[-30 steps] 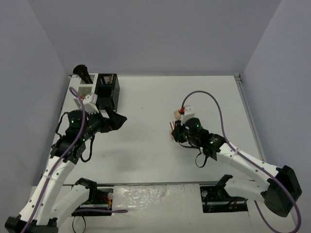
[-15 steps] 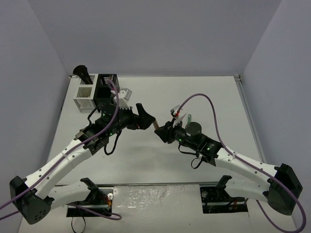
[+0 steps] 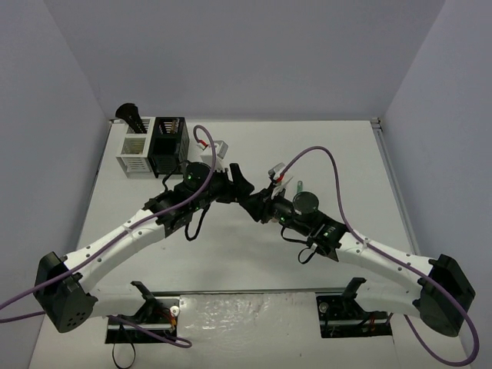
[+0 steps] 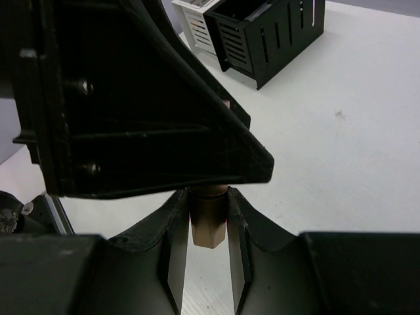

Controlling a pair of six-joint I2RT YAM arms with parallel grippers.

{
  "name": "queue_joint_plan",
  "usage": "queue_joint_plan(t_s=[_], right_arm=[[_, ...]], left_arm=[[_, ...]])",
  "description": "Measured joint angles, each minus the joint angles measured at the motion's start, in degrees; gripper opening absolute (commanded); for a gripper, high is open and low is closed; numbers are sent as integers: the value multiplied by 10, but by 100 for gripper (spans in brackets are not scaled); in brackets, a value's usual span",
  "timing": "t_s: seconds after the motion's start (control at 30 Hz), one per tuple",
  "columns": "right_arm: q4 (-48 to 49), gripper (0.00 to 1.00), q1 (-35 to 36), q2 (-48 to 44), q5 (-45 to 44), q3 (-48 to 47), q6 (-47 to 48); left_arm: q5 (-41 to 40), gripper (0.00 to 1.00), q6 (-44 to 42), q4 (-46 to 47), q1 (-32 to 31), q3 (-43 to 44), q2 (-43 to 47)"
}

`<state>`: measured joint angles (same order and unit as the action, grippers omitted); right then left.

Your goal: Organize the makeup

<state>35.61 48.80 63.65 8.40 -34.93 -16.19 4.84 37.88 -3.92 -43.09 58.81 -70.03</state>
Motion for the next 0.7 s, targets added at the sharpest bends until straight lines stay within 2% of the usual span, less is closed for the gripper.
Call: queue_joint_plan(t_s=[0.07, 0.1, 0.13, 0.23, 0.33, 0.43, 0.5, 0.57, 0.7], right_arm=[[7, 0, 0, 1, 0, 0, 0], [11, 2, 0, 2, 0, 0, 0], [12, 5, 0, 5, -1, 0, 0], [19, 25, 0, 14, -4, -1, 0], [20, 63, 0, 18, -8, -4, 1], [16, 84, 0, 19, -16, -8, 4], [10, 94, 0, 19, -25, -11, 5], [-4, 100, 0, 18, -39, -15, 11], [-56, 100, -1, 3, -88, -25, 24]], left_arm=[[-2, 28, 1, 1, -4, 0, -4], [-2, 13, 1, 2, -5, 0, -5], [-3, 4, 2, 5, -7, 0, -5], [-7, 0, 1, 11, -10, 1, -5], [-12, 0, 1, 13, -11, 1, -5], [-21, 0, -2, 16, -11, 1, -4], [-33, 0, -9, 15, -11, 1, -4], [-53, 0, -19, 10, -10, 2, -4], [-99, 0, -50, -16, 16, 15, -4]])
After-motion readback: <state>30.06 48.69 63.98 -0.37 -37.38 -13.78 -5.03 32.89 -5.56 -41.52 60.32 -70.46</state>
